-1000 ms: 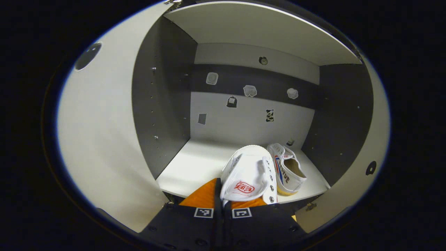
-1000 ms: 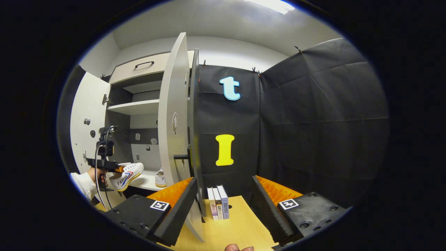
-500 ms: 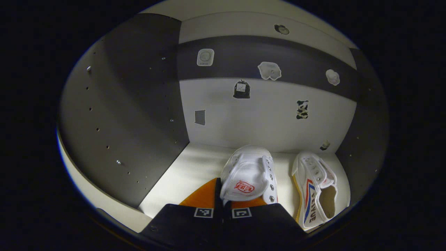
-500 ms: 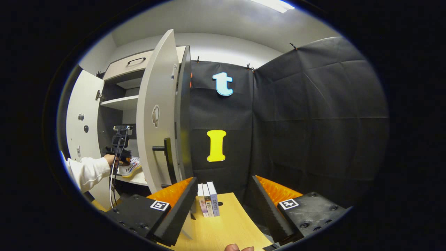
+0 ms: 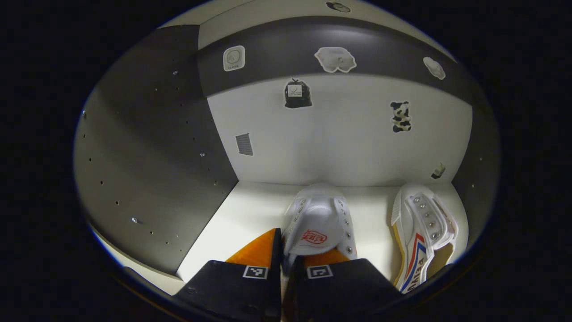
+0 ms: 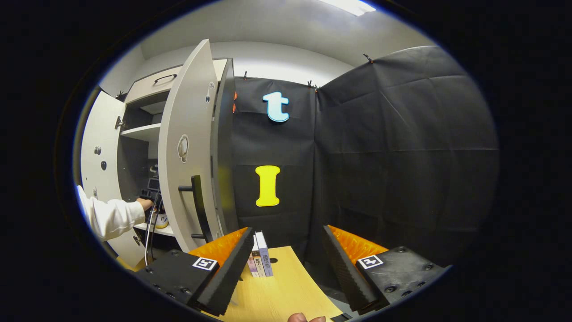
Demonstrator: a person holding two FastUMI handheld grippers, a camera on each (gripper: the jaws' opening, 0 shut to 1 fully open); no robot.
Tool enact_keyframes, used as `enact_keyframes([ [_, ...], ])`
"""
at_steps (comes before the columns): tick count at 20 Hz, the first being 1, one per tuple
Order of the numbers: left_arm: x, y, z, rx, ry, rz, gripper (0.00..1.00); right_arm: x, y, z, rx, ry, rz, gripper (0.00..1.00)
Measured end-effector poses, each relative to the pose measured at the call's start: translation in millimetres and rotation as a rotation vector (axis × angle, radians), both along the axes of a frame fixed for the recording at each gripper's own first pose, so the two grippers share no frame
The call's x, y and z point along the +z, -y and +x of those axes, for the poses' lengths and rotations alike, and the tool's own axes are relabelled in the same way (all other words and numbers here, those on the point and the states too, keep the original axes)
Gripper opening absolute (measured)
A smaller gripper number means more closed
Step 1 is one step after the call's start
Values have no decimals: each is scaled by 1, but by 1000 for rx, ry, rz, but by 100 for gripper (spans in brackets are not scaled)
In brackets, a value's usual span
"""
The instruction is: Grab one shoe with the right hand and put it into the shoe cabinet, grab the other shoe with the left hand and put it into the shoe cabinet; then close the right door with the right hand and the left door with the left hand.
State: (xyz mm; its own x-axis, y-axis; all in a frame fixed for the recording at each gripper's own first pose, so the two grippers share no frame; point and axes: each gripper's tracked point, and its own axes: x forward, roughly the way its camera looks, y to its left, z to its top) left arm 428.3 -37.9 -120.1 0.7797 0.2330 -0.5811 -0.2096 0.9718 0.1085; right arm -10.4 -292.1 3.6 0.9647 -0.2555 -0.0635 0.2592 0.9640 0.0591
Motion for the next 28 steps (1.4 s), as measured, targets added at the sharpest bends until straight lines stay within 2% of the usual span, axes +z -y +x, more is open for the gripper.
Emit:
enact_keyframes([
  [1, 3, -1, -5, -4, 1, 18, 20, 0, -1, -1, 2, 0, 1, 98],
  [3, 10, 0, -16, -27, 17, 39, 39, 1, -6, -1, 6, 2, 3, 98],
  [4, 16, 0, -20, -39, 39, 50, 56, 1, -8, -1, 9, 3, 6, 98],
  [7, 31, 5, -40, -89, 105, 77, 75, 3, -18, 1, 32, 1, 23, 100],
  [8, 38, 9, -47, -106, 135, 78, 84, 5, -20, 1, 37, 0, 22, 98],
  [10, 57, 12, -63, -134, 220, 101, 93, 8, -25, 4, 46, 2, 21, 98],
  [13, 90, 21, -94, -186, 334, 139, 96, 16, -29, 12, 57, 1, 15, 98],
  [19, 150, 41, -186, -252, 523, 17, 96, 18, -40, 44, 126, -27, 43, 98],
  [25, 167, 48, -288, -298, 585, -79, 96, 10, -41, 79, 184, -34, 126, 98],
  [27, 169, 41, -317, -292, 597, -84, 96, 7, -44, 86, 201, -38, 131, 98],
  [28, 171, 36, -330, -289, 600, -79, 100, 5, -47, 88, 211, -44, 132, 98],
])
